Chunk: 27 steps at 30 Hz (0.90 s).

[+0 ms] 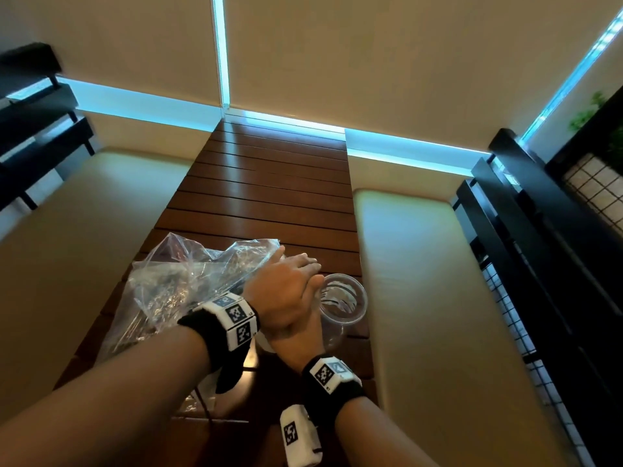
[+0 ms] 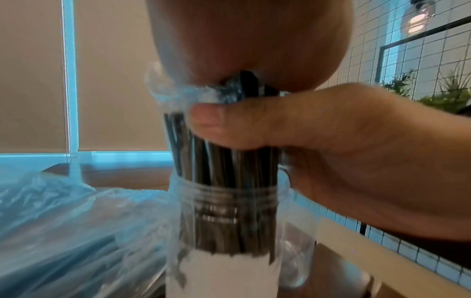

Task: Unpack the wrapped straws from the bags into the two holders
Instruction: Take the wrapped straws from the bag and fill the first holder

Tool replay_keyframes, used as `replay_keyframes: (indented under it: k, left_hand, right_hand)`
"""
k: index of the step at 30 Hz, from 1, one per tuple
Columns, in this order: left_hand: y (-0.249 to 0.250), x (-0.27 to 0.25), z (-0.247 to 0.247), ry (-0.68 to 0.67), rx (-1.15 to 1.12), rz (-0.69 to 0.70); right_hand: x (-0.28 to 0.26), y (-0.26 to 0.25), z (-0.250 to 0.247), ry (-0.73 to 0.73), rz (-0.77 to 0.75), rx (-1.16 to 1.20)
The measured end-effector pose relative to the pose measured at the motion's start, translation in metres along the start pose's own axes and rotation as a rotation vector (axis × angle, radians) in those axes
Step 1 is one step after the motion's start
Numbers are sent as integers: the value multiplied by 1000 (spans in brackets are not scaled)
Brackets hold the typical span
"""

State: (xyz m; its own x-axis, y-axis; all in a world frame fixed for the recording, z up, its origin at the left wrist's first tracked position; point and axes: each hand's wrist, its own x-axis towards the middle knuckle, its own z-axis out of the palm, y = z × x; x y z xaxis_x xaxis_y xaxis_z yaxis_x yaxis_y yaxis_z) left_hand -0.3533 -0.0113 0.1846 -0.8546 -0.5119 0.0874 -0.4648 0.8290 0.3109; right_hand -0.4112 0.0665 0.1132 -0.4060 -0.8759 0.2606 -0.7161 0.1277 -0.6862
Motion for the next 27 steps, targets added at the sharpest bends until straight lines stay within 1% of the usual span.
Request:
replay_keyframes:
  k: [2, 4, 6, 8, 9, 10, 12, 14, 15, 17, 19, 20, 21, 25, 26, 27]
  left_hand:
    - [1, -4, 7, -55, 124, -31]
    - [2, -7, 12, -105, 213, -23]
    - [2, -4, 10, -133, 222, -31]
    - [2, 0, 2, -95, 207, -70]
    - [0, 2, -1, -74, 212, -84]
    - [-1, 3, -3, -89, 221, -90]
    - [-3, -3, 5, -135, 218, -107]
    - [-4, -8, 14, -110, 209, -132]
    - [-3, -8, 17, -108, 202, -141]
    - [-2, -3, 16, -127, 208, -143]
    - [-1, 1, 6, -156, 198, -142]
    - [-1, 2, 2, -140, 192, -144]
    - [-1, 2, -1, -117, 193, -146]
    - [-5, -8, 11, -83, 216, -162]
    - [-6, -8, 13, -76, 203, -167]
    - [-7, -7, 12, -102, 180, -164]
  right_hand:
    - [-5, 11, 8, -74, 15, -42]
    - [-8, 16, 12, -114, 32, -63]
    - [-8, 12, 7, -66, 36, -20]
    - [-3, 3, 0, -7, 18, 69]
    - [0, -1, -2, 1, 7, 98]
    - [0, -1, -1, -11, 10, 78]
    - [-6, 7, 8, -68, 63, 5]
    - [-14, 14, 15, -125, 156, 6]
    - [-15, 15, 16, -139, 176, 14]
    - [-11, 4, 12, -103, 95, -42]
    - [-3, -5, 9, -75, 61, -29]
    - [-2, -7, 10, -82, 63, -45]
    - [-2, -5, 13, -88, 78, -52]
    - [-21, 12, 25, -142, 296, 59]
    - [-19, 12, 26, -146, 318, 79]
    - [-16, 8, 23, -136, 308, 85]
